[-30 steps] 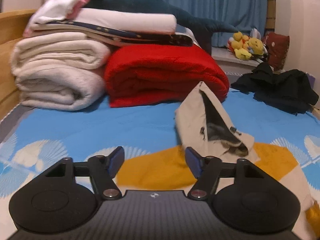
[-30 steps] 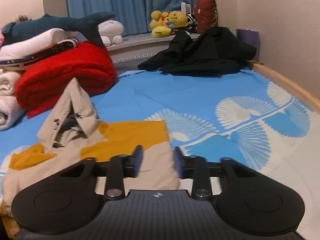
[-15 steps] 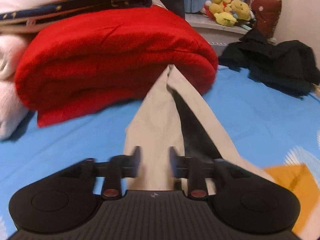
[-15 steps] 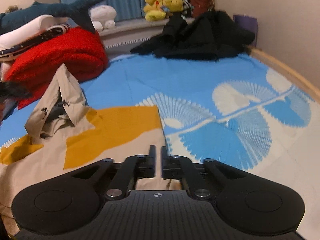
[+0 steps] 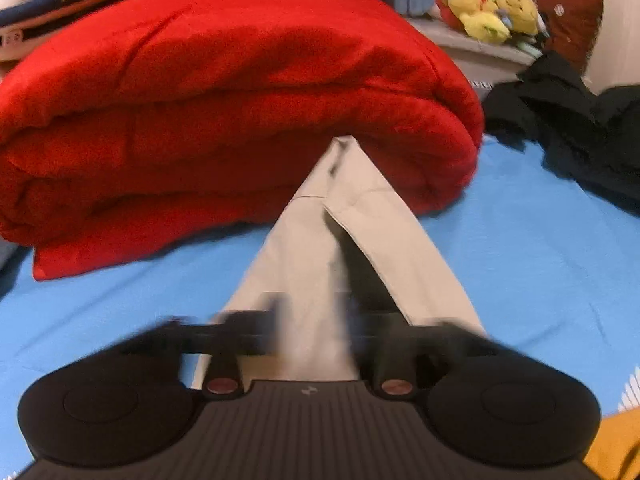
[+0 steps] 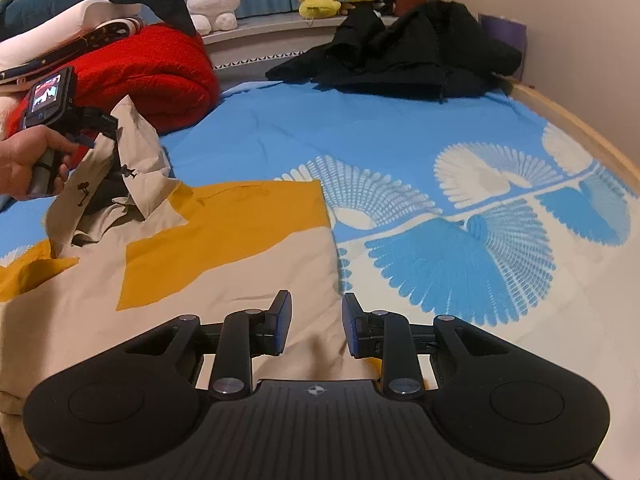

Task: Fold large clothes

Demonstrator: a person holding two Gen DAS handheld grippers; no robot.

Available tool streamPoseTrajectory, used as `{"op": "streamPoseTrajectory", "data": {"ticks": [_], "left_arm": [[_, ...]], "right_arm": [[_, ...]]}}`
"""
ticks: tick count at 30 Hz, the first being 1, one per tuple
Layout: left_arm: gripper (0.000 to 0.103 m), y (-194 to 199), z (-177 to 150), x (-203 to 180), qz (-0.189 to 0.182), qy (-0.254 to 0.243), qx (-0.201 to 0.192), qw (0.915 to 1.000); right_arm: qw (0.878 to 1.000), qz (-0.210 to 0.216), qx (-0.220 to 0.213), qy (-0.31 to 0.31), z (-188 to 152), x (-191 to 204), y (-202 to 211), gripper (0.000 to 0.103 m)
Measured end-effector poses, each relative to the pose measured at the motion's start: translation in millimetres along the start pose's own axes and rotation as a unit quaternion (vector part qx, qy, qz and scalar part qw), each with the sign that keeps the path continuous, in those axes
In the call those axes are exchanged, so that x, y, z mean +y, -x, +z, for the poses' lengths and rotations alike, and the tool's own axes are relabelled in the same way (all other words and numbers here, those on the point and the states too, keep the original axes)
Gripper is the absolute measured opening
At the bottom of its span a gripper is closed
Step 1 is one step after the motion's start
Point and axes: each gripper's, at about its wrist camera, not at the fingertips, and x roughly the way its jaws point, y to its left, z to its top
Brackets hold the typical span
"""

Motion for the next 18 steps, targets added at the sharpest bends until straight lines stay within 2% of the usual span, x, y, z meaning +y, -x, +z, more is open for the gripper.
{"op": "streamPoseTrajectory", "data": {"ticks": [2, 4, 6, 8, 10, 11, 12, 13, 14, 15, 16, 18], "left_arm": [[0.002, 19.2, -5.6, -2.3, 0.005, -0.028, -0.012, 0.9995], [0.002, 57.8, -12.7, -6.4, -0.002, -0.073, -0.05, 0.9961], [0.002, 110.1, -27.5, -9.2, -0.04, -0.1, -0.093, 0.9898], [0.002, 174.1, -59.1, -14.6, -0.082, -0.143, -0.136, 0.977], [0.002, 242.0, -111.7, -21.6, -0.112, -0.21, -0.175, 0.9554], [0.002, 270.9, -141.6, -22.3, -0.126, -0.234, -0.181, 0.947], [0.002, 295.6, -174.2, -21.3, -0.134, -0.243, -0.172, 0.9451], [0.003, 312.5, -205.4, -19.5, -0.14, -0.237, -0.147, 0.95], [0.005, 323.7, -238.6, -16.0, -0.149, -0.222, -0.1, 0.9584], [0.006, 327.6, -264.3, -13.6, -0.148, -0.205, -0.051, 0.9662], [0.011, 330.0, -292.4, -12.4, -0.124, -0.191, 0.002, 0.9739], [0.012, 340.5, -327.0, -7.6, -0.085, -0.149, 0.048, 0.984]], "right_arm": [[1.0, 0.008, -0.005, 0.01, 1.0, 0.8, 4.6, 0.029], [1.0, 0.005, -0.015, 0.011, 3.8, -2.2, 9.5, 0.029], [1.0, 0.012, -0.015, -0.016, 8.2, -8.6, 12.2, 0.029], [0.999, 0.03, -0.015, -0.037, 12.2, -11.8, 15.8, 0.029], [0.998, 0.044, -0.027, -0.043, 15.8, -11.9, 23.9, 0.029], [0.997, 0.052, -0.035, -0.047, 17.7, -12.0, 28.6, 0.03], [0.996, 0.062, -0.042, -0.052, 19.5, -12.5, 33.3, 0.032], [0.994, 0.077, -0.052, -0.062, 20.4, -14.5, 37.8, 0.039], [0.992, 0.089, -0.058, -0.071, 21.2, -16.5, 39.9, 0.048], [0.989, 0.101, -0.061, -0.084, 21.4, -18.9, 41.4, 0.05], [0.987, 0.111, -0.061, -0.097, 21.8, -20.7, 41.7, 0.051], [0.983, 0.13, -0.056, -0.118, 20.3, -21.9, 40.9, 0.051]]}}
